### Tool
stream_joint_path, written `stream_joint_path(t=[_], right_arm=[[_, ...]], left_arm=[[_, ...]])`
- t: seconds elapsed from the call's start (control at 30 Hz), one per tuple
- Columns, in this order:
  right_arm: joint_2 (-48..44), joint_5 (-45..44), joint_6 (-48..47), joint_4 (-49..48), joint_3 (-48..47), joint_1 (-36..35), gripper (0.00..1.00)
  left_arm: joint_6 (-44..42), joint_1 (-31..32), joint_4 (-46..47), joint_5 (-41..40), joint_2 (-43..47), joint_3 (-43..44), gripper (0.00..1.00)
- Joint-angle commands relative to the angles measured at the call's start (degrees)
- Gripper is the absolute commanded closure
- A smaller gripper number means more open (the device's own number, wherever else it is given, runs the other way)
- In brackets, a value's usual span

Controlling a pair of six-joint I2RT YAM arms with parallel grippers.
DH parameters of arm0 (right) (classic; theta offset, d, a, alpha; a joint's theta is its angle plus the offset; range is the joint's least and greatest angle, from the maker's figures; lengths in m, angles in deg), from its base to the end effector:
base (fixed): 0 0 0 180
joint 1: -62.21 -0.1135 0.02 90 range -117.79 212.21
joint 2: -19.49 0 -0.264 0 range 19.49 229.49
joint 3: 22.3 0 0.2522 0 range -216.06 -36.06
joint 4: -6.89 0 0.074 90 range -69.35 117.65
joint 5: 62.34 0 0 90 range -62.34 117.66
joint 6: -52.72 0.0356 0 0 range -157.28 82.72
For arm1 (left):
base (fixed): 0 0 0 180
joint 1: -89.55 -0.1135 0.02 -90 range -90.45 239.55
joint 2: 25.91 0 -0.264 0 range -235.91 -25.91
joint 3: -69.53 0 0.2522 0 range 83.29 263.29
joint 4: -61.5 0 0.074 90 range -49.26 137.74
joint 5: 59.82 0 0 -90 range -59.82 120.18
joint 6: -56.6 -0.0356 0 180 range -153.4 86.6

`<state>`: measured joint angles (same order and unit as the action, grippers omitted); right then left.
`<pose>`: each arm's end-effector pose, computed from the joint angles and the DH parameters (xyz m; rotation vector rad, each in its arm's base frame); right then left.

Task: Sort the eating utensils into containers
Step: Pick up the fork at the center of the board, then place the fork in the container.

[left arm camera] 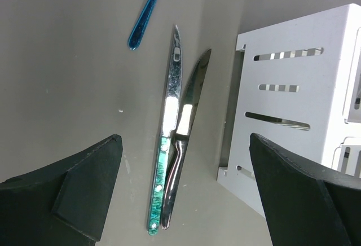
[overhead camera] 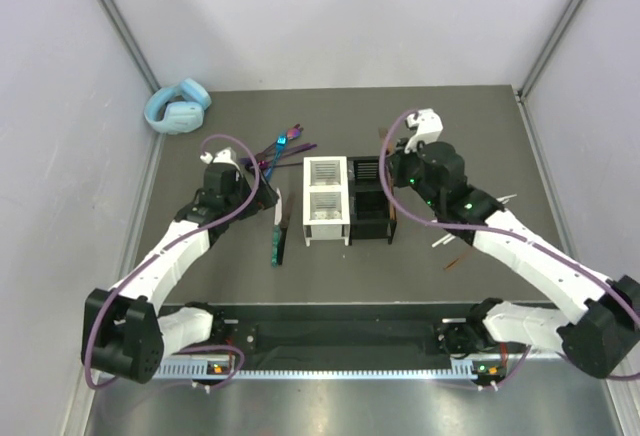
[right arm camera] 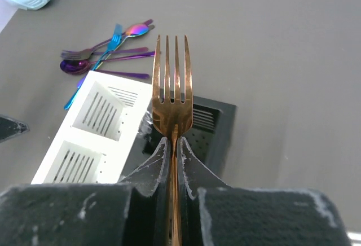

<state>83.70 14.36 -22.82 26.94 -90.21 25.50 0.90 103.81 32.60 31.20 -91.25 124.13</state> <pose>0.2142 0.1495 0.3369 -0.1996 1.8572 0.4060 0.2344 -0.0602 0.2365 -0.3917 2.2724 -0.4645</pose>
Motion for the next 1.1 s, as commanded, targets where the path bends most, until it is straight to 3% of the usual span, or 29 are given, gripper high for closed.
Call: stream_joint_path(t=[0.0,0.1,0.43,0.7,1.07], right_arm=[[3.64,-3.83,-4.08,-16.11,2.11,-3.01,1.00],[6.27,-4.72,-5.23,-21.56,4.05,-4.42,1.00],[10.24,-4.45,-7.07,-21.23,-1.04,-5.65,1.00],[10.50,-4.28,-7.34,-23.42,1.32,-5.74,1.00],[9.10,-10.25,-4.18,-47.23,22.14,-9.69,1.00]], left_arm=[[-0.64,-0.11,-0.33,-0.31,-0.14,2.14,0.01],[-0.99,-0.11,-0.86,-0.40,0.21,2.05,0.01],[-0.82,-0.11,-1.21,-0.49,0.48,2.05,0.01],[-0.99,-0.11,-1.30,-0.49,0.04,2.05,0.01],[-0.73,-0.02,-1.74,1.27,-2.07,2.67,0.01]])
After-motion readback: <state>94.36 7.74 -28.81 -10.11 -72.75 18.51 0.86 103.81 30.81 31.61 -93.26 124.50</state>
